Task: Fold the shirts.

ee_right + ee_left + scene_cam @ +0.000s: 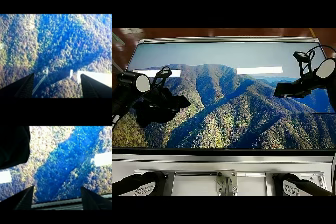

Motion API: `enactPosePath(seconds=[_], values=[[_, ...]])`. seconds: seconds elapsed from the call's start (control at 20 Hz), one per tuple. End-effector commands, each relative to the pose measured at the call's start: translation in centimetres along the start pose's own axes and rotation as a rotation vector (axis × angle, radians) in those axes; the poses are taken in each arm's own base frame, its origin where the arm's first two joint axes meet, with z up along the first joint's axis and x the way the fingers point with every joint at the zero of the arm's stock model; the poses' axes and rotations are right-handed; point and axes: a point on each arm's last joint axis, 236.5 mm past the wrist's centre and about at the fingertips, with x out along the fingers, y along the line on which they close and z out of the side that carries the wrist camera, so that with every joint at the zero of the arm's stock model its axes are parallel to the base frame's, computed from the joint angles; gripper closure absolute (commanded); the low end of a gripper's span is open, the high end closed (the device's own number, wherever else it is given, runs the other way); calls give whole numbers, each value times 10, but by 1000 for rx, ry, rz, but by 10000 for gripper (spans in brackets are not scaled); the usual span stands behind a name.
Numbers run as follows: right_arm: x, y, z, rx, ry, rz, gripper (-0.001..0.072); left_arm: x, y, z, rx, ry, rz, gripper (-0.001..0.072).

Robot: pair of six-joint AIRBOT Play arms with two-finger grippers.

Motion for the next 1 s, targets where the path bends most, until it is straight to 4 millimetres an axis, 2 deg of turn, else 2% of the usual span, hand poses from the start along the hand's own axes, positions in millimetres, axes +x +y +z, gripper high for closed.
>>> enactPosePath(seconds=[0.0,0.75,0.8,0.95], values=[[0,0,0,0,1,1,15,0,0,0,0,0,0,11],[0,1,2,3,-9,5,15,0,0,0,0,0,0,10],[0,2,11,4,-48,7,14,0,0,7,0,-29,-1,11],[-3,1,40,9,-168,4,15,-1,-4,47,-2,-194,-16,10]])
